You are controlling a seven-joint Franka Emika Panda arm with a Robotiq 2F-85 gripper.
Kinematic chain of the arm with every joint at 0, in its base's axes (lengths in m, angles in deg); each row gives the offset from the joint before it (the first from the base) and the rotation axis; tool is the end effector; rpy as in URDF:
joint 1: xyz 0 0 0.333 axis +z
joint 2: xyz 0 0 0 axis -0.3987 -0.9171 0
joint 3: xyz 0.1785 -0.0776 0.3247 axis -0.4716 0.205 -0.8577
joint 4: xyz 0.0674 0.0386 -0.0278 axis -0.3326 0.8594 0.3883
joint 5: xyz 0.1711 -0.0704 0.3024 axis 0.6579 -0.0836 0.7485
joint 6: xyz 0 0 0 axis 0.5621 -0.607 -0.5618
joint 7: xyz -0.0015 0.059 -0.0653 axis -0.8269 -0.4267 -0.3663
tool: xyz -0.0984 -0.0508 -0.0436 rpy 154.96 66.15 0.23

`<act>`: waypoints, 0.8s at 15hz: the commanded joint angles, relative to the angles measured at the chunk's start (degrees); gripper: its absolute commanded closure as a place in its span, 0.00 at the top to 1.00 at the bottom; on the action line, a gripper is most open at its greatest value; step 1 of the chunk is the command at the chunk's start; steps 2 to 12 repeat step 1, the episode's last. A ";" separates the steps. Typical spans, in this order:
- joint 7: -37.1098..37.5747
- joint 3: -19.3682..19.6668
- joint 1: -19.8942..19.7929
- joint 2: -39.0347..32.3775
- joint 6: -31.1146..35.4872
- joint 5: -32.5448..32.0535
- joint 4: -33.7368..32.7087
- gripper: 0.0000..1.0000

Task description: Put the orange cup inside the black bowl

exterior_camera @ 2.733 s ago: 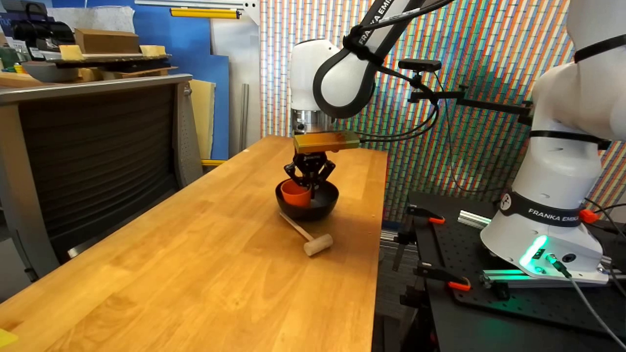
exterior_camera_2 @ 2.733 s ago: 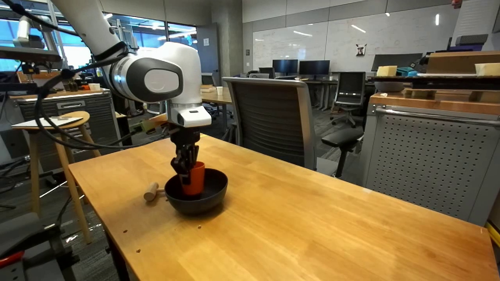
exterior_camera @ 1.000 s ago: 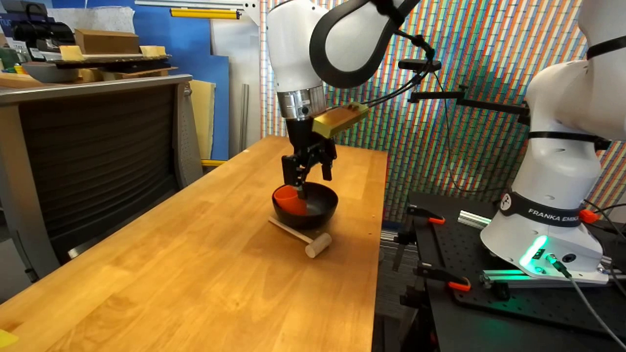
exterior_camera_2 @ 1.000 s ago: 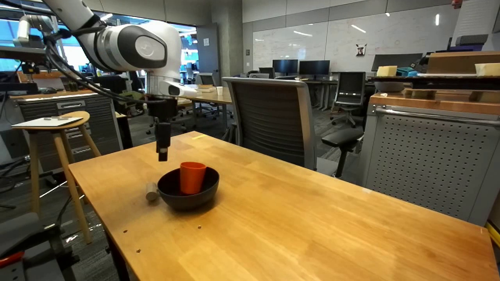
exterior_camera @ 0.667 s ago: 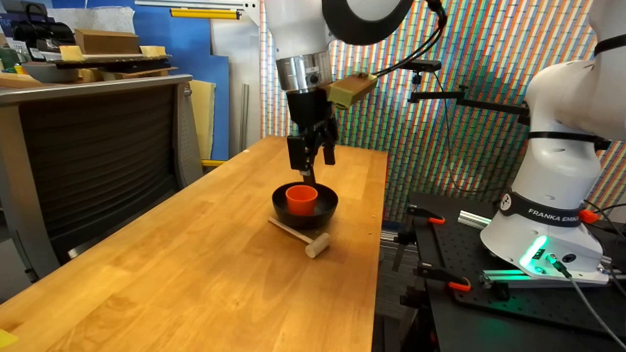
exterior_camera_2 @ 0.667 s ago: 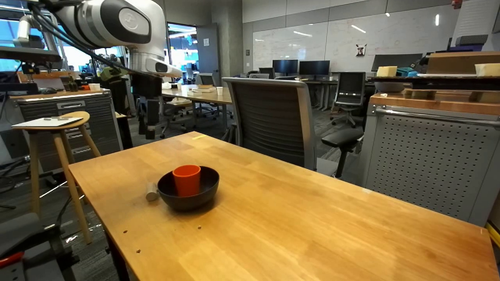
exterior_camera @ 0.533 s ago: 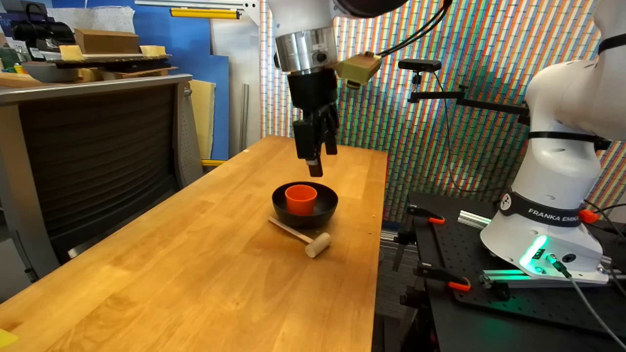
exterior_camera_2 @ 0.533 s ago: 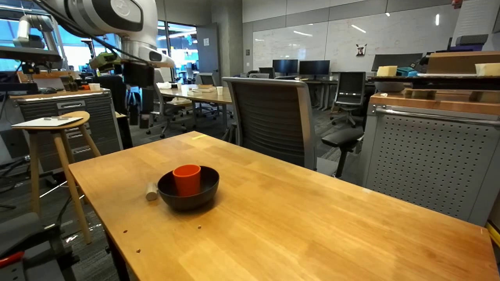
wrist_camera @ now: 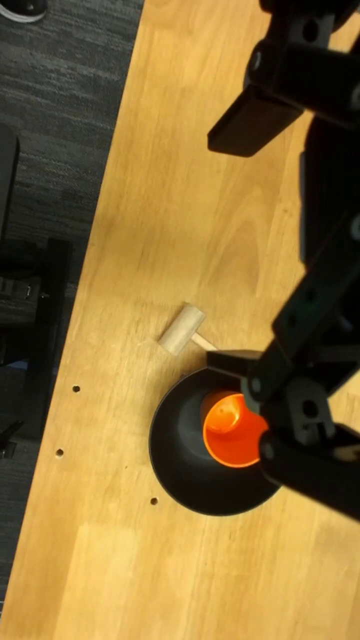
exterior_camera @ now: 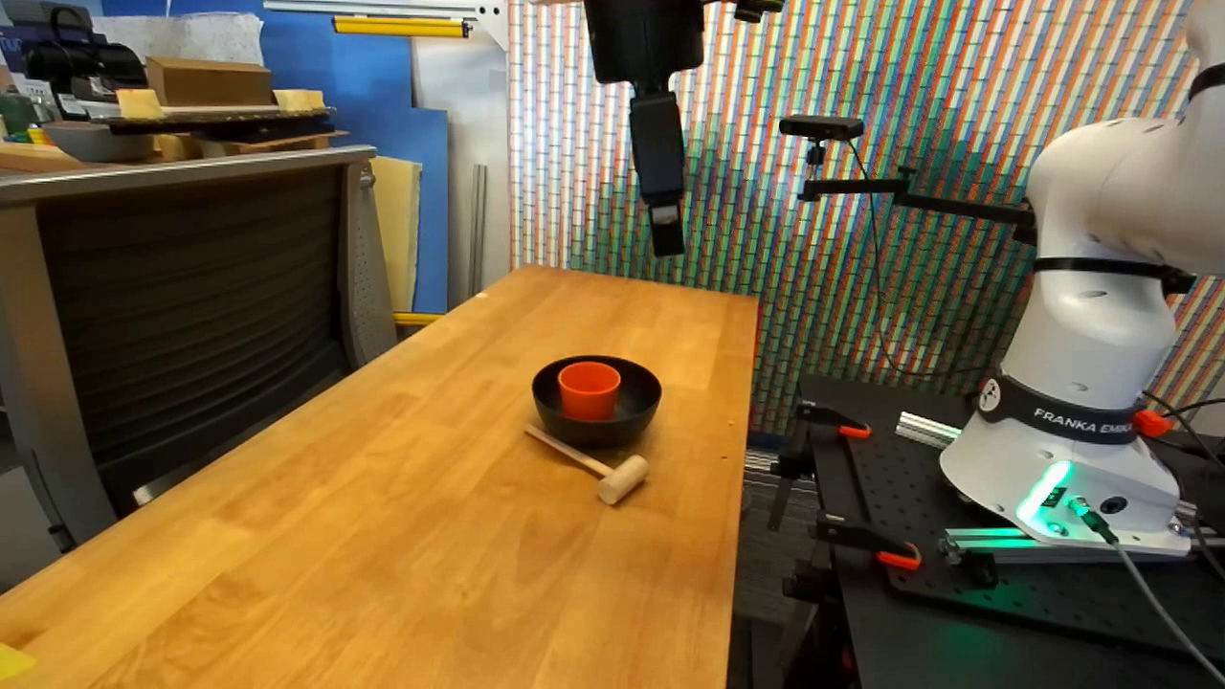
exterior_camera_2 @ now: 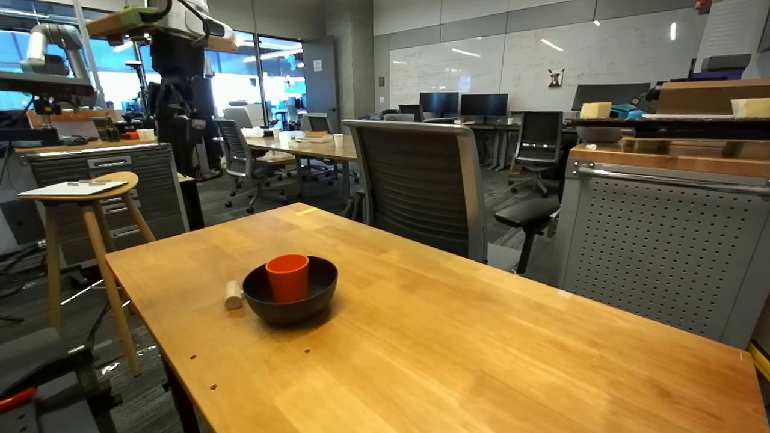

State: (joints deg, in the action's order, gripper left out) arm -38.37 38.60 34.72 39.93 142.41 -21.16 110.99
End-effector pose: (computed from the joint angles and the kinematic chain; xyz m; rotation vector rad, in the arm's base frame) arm 0.3968 0.1634 0.5051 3.0388 0.3107 -0.3164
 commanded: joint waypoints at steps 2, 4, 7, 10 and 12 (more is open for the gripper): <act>-0.03 -0.38 -0.41 -0.48 -0.08 0.05 -0.05 1.00; -0.03 -0.38 -0.41 -0.48 -0.08 0.05 -0.05 1.00; -0.03 -0.38 -0.41 -0.48 -0.08 0.05 -0.05 1.00; -0.03 -0.38 -0.41 -0.48 -0.08 0.05 -0.05 1.00; -0.03 -0.38 -0.41 -0.48 -0.08 0.05 -0.05 1.00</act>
